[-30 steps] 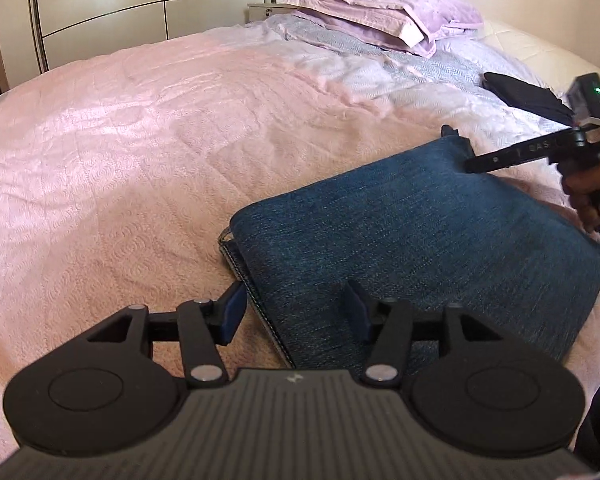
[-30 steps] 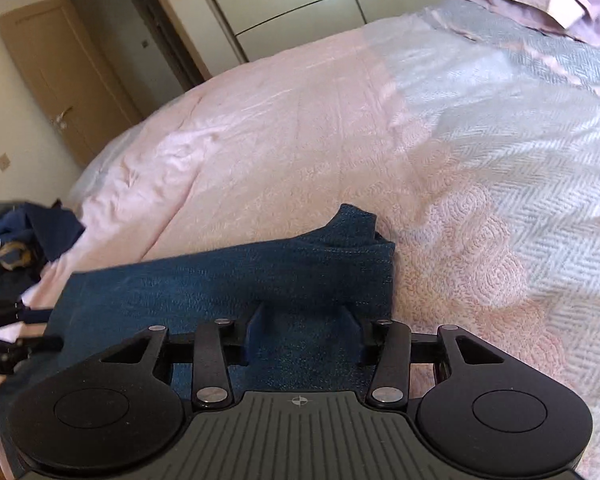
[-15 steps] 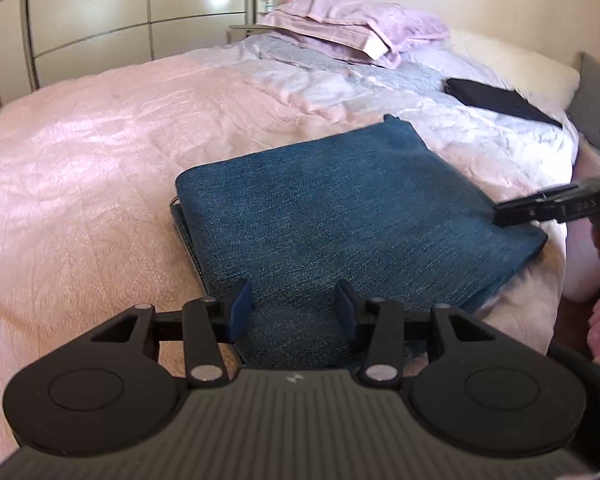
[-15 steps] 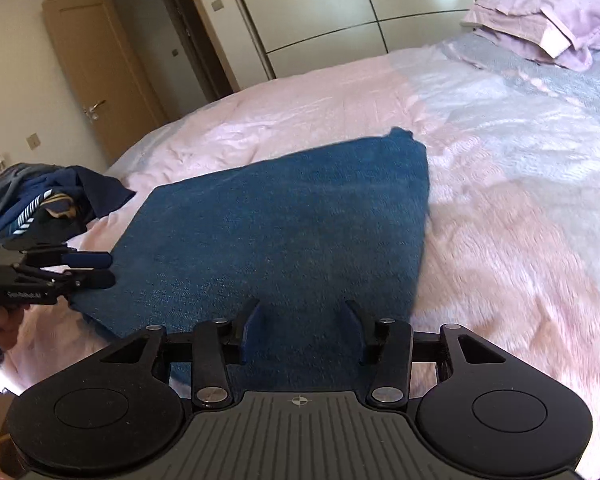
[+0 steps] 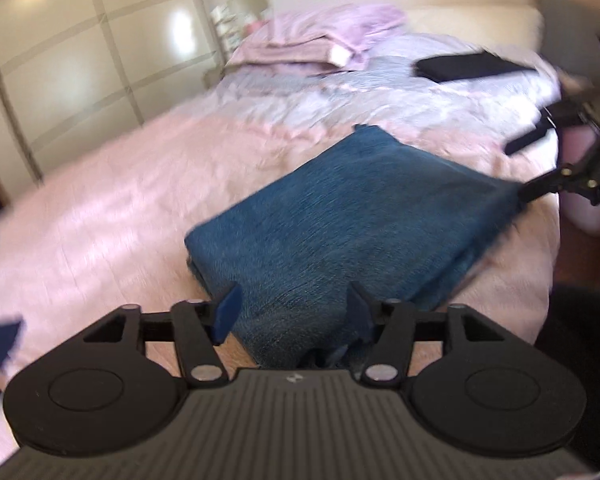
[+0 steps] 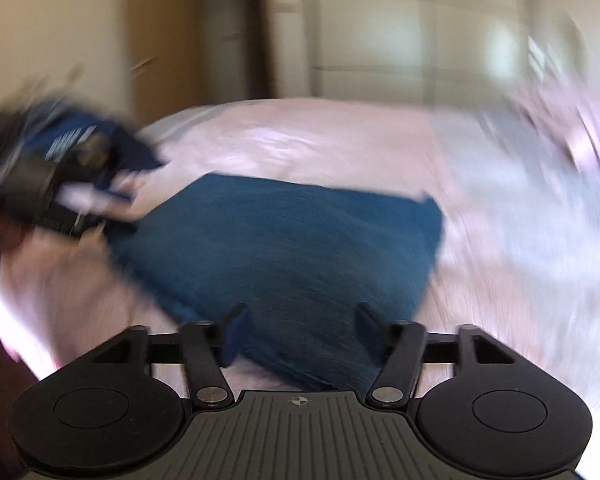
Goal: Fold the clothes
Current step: 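Grasp the folded jeans edge with both grippers and lift them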
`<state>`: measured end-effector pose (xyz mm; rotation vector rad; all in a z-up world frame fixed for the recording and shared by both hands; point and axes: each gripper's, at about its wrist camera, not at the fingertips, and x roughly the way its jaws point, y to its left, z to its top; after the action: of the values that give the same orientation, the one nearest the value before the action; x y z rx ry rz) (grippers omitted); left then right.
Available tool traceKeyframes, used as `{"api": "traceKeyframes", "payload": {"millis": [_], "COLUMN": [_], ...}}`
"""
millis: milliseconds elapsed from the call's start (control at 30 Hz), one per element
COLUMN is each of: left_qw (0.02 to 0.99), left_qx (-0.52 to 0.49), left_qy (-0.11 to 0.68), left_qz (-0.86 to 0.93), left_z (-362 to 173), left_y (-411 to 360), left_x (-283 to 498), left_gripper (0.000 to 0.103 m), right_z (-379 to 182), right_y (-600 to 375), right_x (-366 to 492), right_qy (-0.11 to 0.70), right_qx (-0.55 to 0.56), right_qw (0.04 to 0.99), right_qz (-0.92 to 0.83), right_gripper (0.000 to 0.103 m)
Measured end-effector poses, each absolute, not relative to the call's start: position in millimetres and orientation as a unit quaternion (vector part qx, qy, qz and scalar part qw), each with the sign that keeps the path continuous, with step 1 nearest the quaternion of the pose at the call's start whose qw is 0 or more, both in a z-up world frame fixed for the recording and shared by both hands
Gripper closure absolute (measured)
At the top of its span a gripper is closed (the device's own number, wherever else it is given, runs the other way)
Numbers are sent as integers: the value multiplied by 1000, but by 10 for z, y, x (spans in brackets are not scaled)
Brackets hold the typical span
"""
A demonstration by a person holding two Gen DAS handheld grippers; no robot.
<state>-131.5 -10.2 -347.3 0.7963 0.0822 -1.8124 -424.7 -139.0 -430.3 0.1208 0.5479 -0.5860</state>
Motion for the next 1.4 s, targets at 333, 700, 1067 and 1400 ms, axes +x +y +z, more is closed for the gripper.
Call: {"api": "traceKeyframes", "payload": {"millis": [333,700,1067,1400], "left_qw": [487,482,474,475], "left_qx": [416,498,543,530], "left_qy": [-88,-172,-203,-165], "left_qz": [-763,-700,-663,-683], "left_z": [-3809,-4177,-4368,-4188], "left_y": [137,-182,-474,-554], "left_x": [-1736,-2037,-2163,-2130], "left_gripper": [32,19,63,63], "right_z": [-4898,-4359,-4630,-4976], "right_y": [-1011,-1294,-1017,-1161], "right_x": [-3511,-3458,-3560,-3262], "right_qy": [412,382,366,381], "right_qx": [-244,-196,-205,-283], "right_qw": [849,871,872,831], "right_qz": [-224,-238,-251,-291], "right_gripper": [37,75,63,51]}}
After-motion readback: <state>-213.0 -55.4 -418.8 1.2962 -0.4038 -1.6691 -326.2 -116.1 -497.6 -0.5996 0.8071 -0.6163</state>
